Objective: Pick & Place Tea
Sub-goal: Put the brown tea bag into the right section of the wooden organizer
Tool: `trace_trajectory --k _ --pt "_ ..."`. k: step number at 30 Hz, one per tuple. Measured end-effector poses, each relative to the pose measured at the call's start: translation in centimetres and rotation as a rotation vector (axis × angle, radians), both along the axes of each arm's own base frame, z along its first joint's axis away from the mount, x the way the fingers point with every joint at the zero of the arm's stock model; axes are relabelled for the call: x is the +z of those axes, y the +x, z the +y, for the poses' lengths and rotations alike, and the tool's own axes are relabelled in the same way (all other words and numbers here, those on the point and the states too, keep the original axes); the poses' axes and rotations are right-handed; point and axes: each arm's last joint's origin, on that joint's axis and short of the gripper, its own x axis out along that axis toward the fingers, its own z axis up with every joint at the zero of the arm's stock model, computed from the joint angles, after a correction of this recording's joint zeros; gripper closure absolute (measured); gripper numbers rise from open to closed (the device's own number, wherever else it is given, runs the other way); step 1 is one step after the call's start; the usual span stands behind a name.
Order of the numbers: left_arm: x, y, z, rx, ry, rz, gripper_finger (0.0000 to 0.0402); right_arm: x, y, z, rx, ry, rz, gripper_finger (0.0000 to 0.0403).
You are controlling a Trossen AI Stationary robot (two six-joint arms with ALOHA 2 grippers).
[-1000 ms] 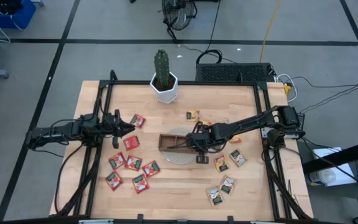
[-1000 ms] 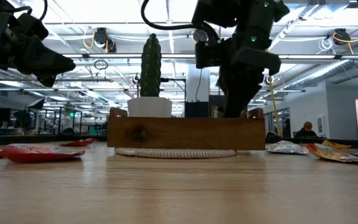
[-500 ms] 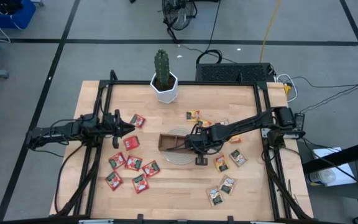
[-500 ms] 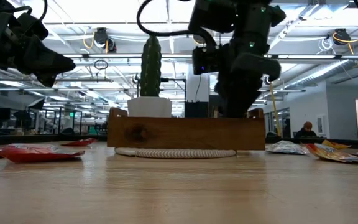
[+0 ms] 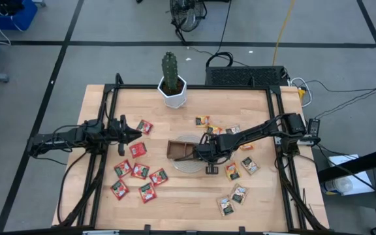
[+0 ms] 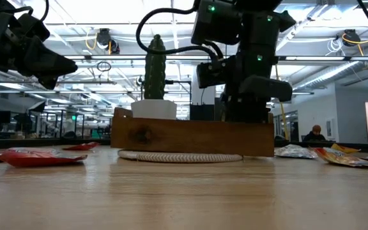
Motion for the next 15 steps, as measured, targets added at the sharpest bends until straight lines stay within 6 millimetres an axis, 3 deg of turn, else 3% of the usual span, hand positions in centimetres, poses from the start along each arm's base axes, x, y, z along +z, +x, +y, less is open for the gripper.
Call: trace_trajectory --k 15 --pt "0.00 0.00 0.00 0.000 0.000 0.000 0.0344 -0.03 -0.25 0.04 0.018 -0.158 0.014 0.0403"
